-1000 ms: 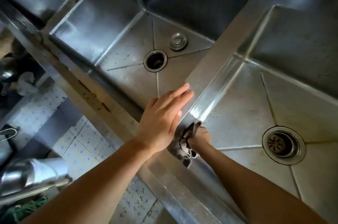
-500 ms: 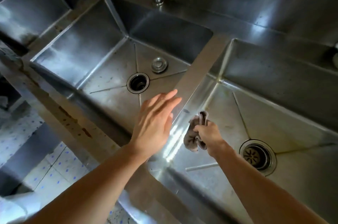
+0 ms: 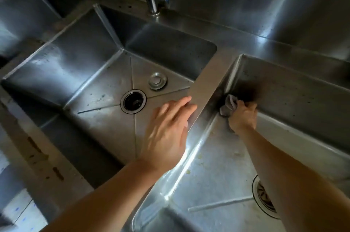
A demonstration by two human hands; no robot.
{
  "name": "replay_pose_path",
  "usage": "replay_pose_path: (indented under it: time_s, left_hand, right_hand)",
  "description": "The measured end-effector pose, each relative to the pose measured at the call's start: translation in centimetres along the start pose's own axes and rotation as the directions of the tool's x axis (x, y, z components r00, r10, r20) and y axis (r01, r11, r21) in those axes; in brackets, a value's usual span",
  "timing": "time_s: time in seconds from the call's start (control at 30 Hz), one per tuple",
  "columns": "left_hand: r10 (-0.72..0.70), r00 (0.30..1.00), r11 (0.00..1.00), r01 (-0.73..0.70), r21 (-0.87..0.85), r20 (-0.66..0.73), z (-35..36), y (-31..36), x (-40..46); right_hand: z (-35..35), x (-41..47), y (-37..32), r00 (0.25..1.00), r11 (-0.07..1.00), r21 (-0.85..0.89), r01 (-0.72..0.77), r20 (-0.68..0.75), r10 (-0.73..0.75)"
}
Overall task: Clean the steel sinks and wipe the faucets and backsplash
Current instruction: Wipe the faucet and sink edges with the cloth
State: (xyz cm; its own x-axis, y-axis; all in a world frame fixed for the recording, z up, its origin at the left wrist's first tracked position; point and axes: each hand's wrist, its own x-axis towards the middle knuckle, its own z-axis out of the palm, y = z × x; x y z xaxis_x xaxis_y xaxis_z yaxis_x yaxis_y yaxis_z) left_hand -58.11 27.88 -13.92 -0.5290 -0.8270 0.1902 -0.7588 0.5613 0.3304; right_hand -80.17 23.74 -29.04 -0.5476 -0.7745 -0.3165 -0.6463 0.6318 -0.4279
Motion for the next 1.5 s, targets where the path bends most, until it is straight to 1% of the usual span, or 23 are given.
replay_pose_path:
  time_s: [0.1,0.17,0.23,0.3,0.4,0.53,0.63,0.7,0.73,0.83,0.93,1.0,1.07,1.1,1.13,1.2,1.23,1.3,1.33,1.37,1.43,1.47,1.5]
  left_hand:
    - [0.0,1.0,1.0,0.0,-0.008,-0.012,0.0,-0.1,0.2]
    - [0.0,1.0,1.0,0.0,0.001,-0.006,0.0,-0.3,0.4]
    - [-0.005,1.0,1.0,0.005,0.005,-0.001,0.1,-0.4,0.3]
    - [-0.011,1.0,1.0,0.011,0.014,-0.003,0.1,-0.4,0.2]
    - [0.0,1.0,1.0,0.0,0.008,-0.007,0.1,-0.5,0.3]
    - [-0.012,1.0,1.0,0.012,0.008,-0.023,0.2,-0.4,0.4]
    - [-0.034,0.999,0.999,0.034,0.003,-0.029,0.3,-0.2,0.4]
    - [-0.041,0.999,0.999,0.041,0.008,-0.034,0.4,0.0,0.5]
    - [-0.037,0.999,0.999,0.038,0.013,-0.038,0.4,0.1,0.5]
    - [-0.031,0.999,0.999,0.032,0.035,-0.027,0.3,0.2,0.5]
    - [-0.033,0.999,0.999,0.033,0.042,-0.001,0.1,0.2,0.5]
    - [-0.05,0.998,0.997,0.049,0.058,0.022,0.0,0.4,0.4]
    - [-0.065,0.997,0.994,0.061,0.088,0.042,-0.2,0.6,0.1]
    - [-0.07,0.996,0.993,0.064,0.102,0.053,-0.2,0.5,-0.1]
    - [-0.074,0.995,0.991,0.066,0.115,0.063,-0.3,0.5,-0.5]
    - [-0.087,0.993,0.988,0.075,0.135,0.081,-0.6,0.4,-1.4]
    - [-0.097,0.992,0.986,0.084,0.142,0.084,-0.9,0.4,-2.1]
    - [-0.108,0.991,0.984,0.096,0.147,0.074,-1.7,0.5,-3.7]
    - [-0.109,0.992,0.985,0.098,0.142,0.067,-2.3,0.6,-4.7]
    - [-0.109,0.992,0.986,0.1,0.134,0.063,-2.8,0.6,-5.8]
    - [-0.121,0.991,0.987,0.114,0.118,0.057,-3.6,0.5,-8.4]
    - [-0.136,0.989,0.986,0.13,0.108,0.053,-3.9,0.4,-9.8]
    - [-0.157,0.986,0.984,0.152,0.095,0.051,-4.0,0.4,-11.0]
  right_hand:
    - [1.6,0.7,0.0,0.999,0.999,-0.013,0.038,-0.023,-0.038]
    - [2.1,1.0,-0.8,0.997,0.997,-0.028,0.073,0.018,-0.072]
    - [2.6,0.8,-1.2,0.988,0.986,-0.094,0.14,0.081,-0.132]
    - [2.9,-0.1,-1.2,0.976,0.975,-0.116,0.192,0.128,-0.177]
    - [3.7,-3.5,-0.7,0.955,0.963,-0.11,0.245,0.197,-0.22]
    - [5.2,-9.4,-0.2,0.913,0.92,-0.17,0.352,0.281,-0.297]
    - [6.0,-13.1,0.1,0.871,0.901,-0.172,0.398,0.379,-0.312]
    - [6.4,-15.3,0.4,0.848,0.918,-0.127,0.375,0.447,-0.284]
    - [6.6,-16.3,0.5,0.831,0.922,-0.104,0.373,0.479,-0.282]
    - [7.5,-18.7,1.2,0.752,0.881,-0.083,0.466,0.562,-0.345]
    - [8.0,-20.7,1.8,0.708,0.898,-0.036,0.438,0.63,-0.32]
    - [7.8,-21.7,2.2,0.642,0.844,-0.008,0.536,0.654,-0.401]
    - [7.9,-22.2,2.7,0.56,0.745,-0.007,0.667,0.663,-0.496]
    - [7.7,-22.3,2.7,0.523,0.715,0.0,0.7,0.682,-0.511]
    - [7.7,-22.3,2.7,0.507,0.71,0.0,0.704,0.699,-0.504]
    - [7.6,-22.1,2.7,0.54,0.773,0.016,0.635,0.706,-0.458]
    - [7.2,-22.1,2.7,0.543,0.8,0.055,0.598,0.706,-0.455]
    - [6.1,-22.0,2.6,0.511,0.812,0.138,0.566,0.715,-0.478]
    - [4.9,-22.0,2.6,0.524,0.837,0.184,0.515,0.706,-0.477]
    - [3.8,-21.9,2.7,0.554,0.873,0.229,0.43,0.697,-0.455]
    - [1.8,-21.9,2.8,0.602,0.904,0.342,0.255,0.675,-0.425]
    - [0.4,-22.0,2.6,0.621,0.893,0.41,0.184,0.656,-0.429]
    - [-1.2,-22.4,2.2,0.613,0.863,0.488,0.129,0.645,-0.456]
